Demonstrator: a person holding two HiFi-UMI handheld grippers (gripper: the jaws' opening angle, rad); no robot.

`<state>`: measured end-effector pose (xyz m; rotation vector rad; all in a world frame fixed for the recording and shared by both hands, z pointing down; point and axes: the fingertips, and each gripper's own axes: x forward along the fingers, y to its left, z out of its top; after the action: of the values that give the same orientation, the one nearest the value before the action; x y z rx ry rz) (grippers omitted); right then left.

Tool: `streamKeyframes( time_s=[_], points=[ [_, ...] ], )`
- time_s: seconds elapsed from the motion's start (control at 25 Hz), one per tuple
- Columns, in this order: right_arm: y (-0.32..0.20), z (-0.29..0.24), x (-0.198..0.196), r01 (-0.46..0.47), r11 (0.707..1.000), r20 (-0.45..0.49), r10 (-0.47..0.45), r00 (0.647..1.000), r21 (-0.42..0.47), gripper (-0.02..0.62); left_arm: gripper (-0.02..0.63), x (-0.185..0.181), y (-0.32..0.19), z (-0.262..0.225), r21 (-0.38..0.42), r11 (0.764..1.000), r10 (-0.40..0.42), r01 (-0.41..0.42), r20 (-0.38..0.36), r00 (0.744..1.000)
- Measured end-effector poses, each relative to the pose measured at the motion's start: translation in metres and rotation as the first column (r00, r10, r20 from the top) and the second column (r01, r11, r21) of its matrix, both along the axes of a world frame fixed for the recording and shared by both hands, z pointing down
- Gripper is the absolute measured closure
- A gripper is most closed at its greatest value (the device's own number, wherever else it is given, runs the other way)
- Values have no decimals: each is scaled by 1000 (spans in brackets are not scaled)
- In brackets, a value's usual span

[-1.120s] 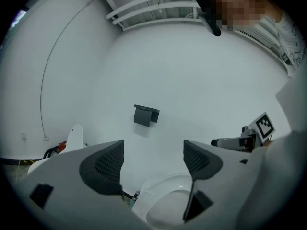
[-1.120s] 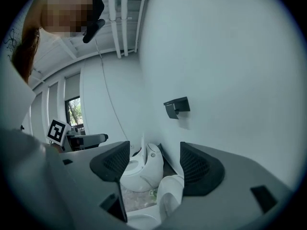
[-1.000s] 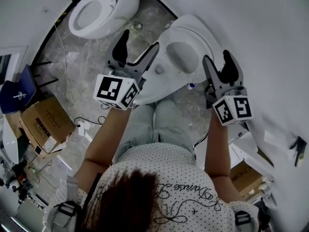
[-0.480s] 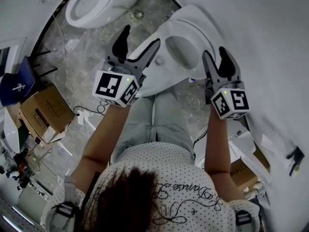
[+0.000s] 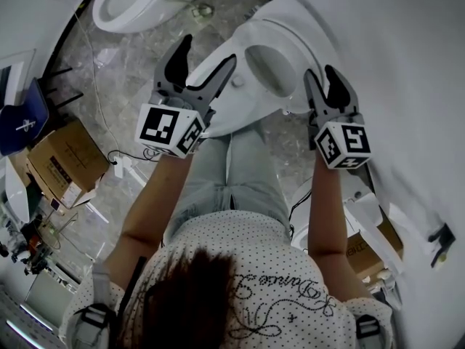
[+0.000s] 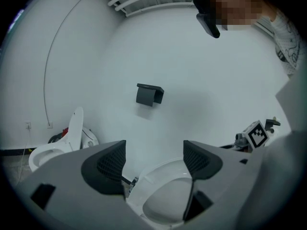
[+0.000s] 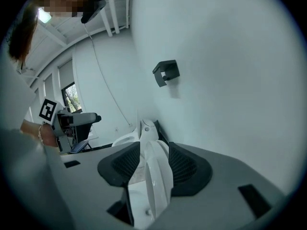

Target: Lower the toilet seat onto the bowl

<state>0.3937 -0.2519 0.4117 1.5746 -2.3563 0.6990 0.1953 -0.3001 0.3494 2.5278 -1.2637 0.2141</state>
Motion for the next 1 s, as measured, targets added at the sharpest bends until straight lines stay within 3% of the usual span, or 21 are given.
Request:
streamKeyframes(
  time_s=[0.44, 1.0],
  points=[
    [2, 38, 11, -11, 998, -27, 9, 1000, -69, 492, 247, 0, 5, 5, -4, 1000, -11, 11, 15, 1000],
    [3, 36, 9, 26, 996, -41, -29, 999, -82, 495, 253, -16, 19, -6, 4, 998, -57, 57, 3, 998]
  ],
)
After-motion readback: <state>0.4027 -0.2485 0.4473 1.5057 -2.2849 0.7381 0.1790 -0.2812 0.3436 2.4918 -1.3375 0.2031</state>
